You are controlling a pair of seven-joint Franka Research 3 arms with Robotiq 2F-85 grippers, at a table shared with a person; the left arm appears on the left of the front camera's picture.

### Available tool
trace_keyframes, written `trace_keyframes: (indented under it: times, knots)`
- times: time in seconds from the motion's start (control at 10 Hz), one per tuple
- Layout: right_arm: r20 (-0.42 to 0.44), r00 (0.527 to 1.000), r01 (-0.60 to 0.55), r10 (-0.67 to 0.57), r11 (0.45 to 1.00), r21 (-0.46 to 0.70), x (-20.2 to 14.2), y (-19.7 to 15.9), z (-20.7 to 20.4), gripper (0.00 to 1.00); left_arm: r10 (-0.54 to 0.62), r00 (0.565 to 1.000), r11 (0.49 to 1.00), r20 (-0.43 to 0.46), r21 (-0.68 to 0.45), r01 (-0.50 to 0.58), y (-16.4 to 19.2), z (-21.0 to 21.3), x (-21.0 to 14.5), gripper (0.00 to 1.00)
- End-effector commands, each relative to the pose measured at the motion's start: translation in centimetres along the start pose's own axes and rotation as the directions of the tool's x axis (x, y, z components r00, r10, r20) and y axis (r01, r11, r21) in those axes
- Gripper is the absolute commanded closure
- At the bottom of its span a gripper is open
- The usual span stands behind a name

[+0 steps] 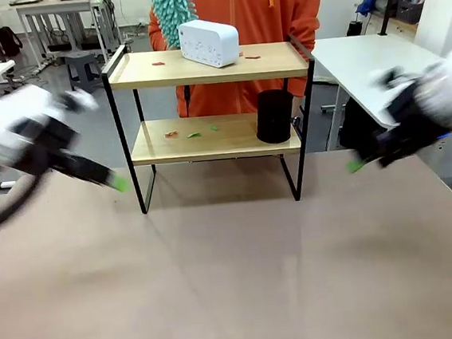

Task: Clean the shelf.
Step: Pick up the Duster from the human.

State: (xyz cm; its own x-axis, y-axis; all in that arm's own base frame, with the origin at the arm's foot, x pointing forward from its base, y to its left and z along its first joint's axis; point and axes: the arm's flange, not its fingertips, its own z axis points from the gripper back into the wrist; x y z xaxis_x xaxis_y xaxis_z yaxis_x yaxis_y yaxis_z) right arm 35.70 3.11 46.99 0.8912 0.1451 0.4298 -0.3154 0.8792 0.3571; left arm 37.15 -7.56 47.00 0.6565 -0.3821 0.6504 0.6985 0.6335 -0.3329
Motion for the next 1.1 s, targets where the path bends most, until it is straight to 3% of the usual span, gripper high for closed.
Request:
trace_keyframes:
  times: [0.0, 0.1, 0.2, 0.3, 0.4, 0.5, 1.0]
  knots:
    - [0.071, 0.939, 0.303, -0.337, 0.908, 0.29, -3.9, -8.7, 7.5, 0.0, 0.323, 0.936, 0.946, 0.142, -0.076, -0.315, 8.0, 9.4, -8.1, 0.0]
    - [0.106, 0.864, 0.391, -0.493, 0.788, 0.475, -6.4, -13.7, 8.2, 0.0, 0.487, 0.839, 0.874, 0.242, -0.13, -0.469, 11.8, 10.8, -11.4, 0.0]
    - [0.13, 0.756, 0.43, -0.642, 0.637, 0.64, -9.5, -18.4, 7.9, 0.0, 0.633, 0.712, 0.774, 0.304, -0.216, -0.595, 15.0, 11.3, -15.0, 0.0]
    - [0.138, 0.654, 0.43, -0.744, 0.515, 0.742, -12.0, -21.4, 6.8, 0.0, 0.726, 0.605, 0.686, 0.327, -0.29, -0.667, 16.9, 10.9, -17.6, 0.0]
    - [0.17, 0.579, 0.515, -0.798, 0.519, 0.683, -12.2, -21.7, 4.8, 0.0, 0.796, 0.521, 0.593, 0.309, -0.224, -0.774, 17.7, 9.9, -17.5, 0.0]
    - [0.11, 0.855, 0.407, -0.507, 0.787, 0.464, -12.8, -18.2, 9.8, 0.0, 0.593, 0.759, 0.805, 0.269, -0.183, -0.564, 14.8, 14.8, -18.1, 0.0]
    - [0.11, 0.855, 0.407, -0.507, 0.787, 0.464, -12.8, -18.2, 9.8, 0.0, 0.593, 0.759, 0.805, 0.269, -0.183, -0.564, 14.8, 14.8, -18.1, 0.0]
